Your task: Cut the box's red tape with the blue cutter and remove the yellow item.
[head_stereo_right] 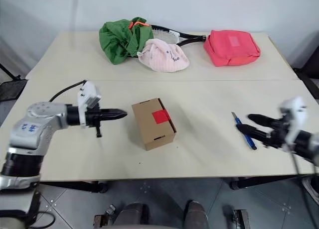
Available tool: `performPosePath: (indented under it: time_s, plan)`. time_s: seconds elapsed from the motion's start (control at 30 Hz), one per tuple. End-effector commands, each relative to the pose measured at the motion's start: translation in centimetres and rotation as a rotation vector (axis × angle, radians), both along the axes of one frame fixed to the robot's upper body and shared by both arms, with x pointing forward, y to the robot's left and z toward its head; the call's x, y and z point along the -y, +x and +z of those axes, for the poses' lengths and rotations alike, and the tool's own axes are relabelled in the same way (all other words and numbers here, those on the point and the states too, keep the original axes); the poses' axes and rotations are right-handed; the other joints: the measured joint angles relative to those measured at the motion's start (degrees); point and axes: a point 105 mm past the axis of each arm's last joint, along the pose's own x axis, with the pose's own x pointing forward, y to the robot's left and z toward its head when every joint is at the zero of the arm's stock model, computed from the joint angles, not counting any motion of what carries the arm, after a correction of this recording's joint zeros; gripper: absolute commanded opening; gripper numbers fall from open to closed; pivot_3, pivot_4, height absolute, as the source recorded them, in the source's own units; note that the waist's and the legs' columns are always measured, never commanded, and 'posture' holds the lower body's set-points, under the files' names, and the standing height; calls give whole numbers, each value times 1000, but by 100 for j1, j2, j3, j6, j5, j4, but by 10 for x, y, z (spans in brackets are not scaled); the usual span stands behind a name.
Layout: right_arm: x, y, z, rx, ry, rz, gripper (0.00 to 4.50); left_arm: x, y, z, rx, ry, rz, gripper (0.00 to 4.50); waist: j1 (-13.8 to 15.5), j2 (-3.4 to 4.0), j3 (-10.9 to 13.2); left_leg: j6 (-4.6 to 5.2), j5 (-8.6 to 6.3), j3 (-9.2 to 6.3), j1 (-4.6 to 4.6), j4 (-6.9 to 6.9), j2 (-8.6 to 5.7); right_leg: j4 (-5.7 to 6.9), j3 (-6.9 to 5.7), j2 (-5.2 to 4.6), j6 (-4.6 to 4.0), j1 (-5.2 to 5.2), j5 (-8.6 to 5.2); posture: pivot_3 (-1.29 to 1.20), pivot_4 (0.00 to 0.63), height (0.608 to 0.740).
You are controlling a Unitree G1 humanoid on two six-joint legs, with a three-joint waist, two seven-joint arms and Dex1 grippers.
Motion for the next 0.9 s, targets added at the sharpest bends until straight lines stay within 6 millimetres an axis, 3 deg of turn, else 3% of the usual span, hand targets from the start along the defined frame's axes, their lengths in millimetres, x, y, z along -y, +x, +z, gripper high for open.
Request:
performPosePath:
  time_s: [0.03,0.23,0.37,0.53,0.7,0.9]
  plan:
    - [-34,12,-8,104,-82,102,2050,-10,-1,-6,-5,20,46,0,72,0,1,0,0,-1,-7,2,0,0,-1,0,0,-3,0,0,150,740]
    - [-69,42,-28,143,-75,135,29,14,-1,-27,-30,-39,77,0,123,0,1,-1,0,-2,-13,11,-4,-1,-3,-2,2,-2,2,0,150,740]
    - [-97,50,-32,128,-55,179,29,30,3,-38,-46,-60,98,0,69,0,1,-3,1,-1,-12,9,-3,5,-3,-1,2,-5,2,0,150,740]
    - [-129,41,-30,117,-12,274,29,36,9,-44,-56,-67,131,0,30,0,1,-7,3,-2,-8,5,-2,19,-4,-1,1,-10,2,0,150,740]
    - [-151,18,-38,25,-7,386,29,40,6,-48,-85,-64,100,0,45,0,1,-7,3,-2,-8,5,-2,21,-4,-1,1,-10,2,0,150,740]
    - [-160,-12,-46,-70,-20,496,29,43,-14,-55,-159,-53,12,0,75,0,1,-7,2,-3,-8,6,-2,22,-3,-1,1,-10,2,0,150,740]
